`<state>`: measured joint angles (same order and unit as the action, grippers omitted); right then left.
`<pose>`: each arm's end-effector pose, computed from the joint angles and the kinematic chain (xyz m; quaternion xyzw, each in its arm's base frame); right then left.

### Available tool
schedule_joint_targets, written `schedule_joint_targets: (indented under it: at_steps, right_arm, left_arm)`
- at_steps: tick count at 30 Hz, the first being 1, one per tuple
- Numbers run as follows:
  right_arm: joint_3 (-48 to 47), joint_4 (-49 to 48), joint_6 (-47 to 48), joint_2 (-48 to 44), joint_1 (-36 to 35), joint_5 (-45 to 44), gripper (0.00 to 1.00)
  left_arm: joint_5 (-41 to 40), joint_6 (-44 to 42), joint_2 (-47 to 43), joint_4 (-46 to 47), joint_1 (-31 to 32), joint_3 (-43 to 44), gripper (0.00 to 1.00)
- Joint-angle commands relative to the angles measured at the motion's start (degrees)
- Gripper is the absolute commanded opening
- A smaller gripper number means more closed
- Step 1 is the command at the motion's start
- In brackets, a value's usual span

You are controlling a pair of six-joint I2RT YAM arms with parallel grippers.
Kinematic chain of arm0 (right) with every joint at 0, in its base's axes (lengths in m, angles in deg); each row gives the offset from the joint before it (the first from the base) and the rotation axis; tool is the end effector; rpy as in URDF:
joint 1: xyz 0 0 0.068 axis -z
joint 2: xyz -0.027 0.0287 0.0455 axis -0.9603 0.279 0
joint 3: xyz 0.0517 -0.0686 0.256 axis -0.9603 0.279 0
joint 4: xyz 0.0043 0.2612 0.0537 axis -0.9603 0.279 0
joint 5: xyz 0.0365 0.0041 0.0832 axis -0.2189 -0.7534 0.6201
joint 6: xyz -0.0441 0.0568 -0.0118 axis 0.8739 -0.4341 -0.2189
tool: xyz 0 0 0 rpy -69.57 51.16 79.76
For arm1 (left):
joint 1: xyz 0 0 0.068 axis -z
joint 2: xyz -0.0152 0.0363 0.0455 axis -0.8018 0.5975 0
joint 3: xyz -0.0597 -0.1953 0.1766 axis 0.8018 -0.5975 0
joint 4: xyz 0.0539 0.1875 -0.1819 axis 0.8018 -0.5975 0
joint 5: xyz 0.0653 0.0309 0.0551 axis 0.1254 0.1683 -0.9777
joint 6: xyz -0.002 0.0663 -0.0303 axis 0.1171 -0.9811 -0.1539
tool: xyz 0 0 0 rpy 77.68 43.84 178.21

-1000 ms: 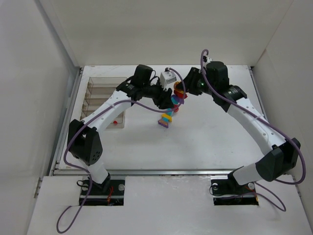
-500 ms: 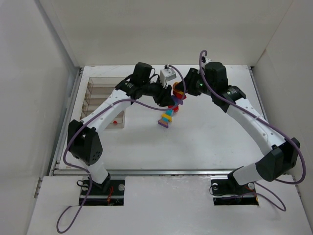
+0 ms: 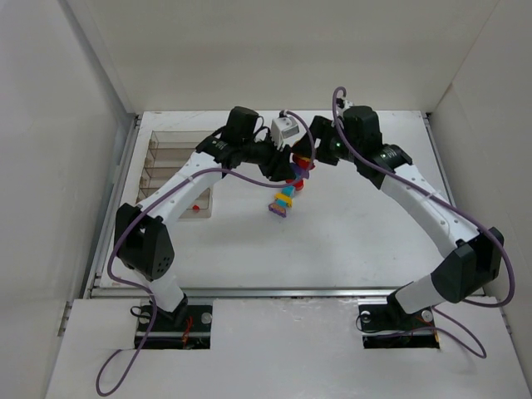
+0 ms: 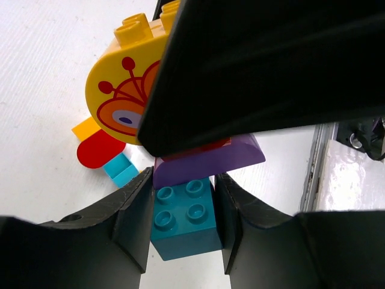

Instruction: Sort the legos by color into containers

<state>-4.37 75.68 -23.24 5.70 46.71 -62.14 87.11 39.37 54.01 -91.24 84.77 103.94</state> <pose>0.3221 0.1785 0.3642 0.0166 0.8422 0.3541 0.4063 0.3268 -0.2496 0.3382 0.4870 0.6614 -0.3907 0.4155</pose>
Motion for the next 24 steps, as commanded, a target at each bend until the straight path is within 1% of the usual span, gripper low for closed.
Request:
schedule_joint_targets:
  at_steps: [1, 3, 4, 5, 14, 20, 24]
  right_arm:
    - [-2.1, -0.5, 1.1, 0.4, -0.5, 1.3, 0.74]
    - [-2.1, 0.0, 1.1, 0.4, -0.5, 0.7, 0.84]
    - [-2.1, 0.0, 1.1, 0.4, -0.5, 0.1, 0.94]
    - [-2.1, 0.0, 1.1, 0.4, -0.5, 0.1, 0.99]
    - [-2.1, 1.6, 1.1, 0.4, -0.5, -0.4, 0.99]
    - [-2.1, 2.1, 1.1, -0.3, -0.5, 1.8, 0.99]
    - [-0.8, 0.7, 0.5, -0.8, -0.5, 3.9, 0.99]
  left_arm:
    - [0.8, 0.3, -1.5, 0.9, 0.1, 2.7, 0.00]
    - [-0.3, 0.3, -1.5, 0.9, 0.1, 2.7, 0.00]
    - [-0.3, -0.3, -1.5, 0.9, 0.1, 2.7, 0.00]
    - [-1.0, -0.3, -1.5, 0.9, 0.1, 2.7, 0.00]
    - [-2.8, -1.4, -2.5, 0.9, 0.1, 2.7, 0.00]
    - [-3.4, -1.9, -3.1, 0.9, 0.1, 1.5, 0.00]
    - [-4.0, -1.9, -3.1, 0.9, 0.1, 0.9, 0.00]
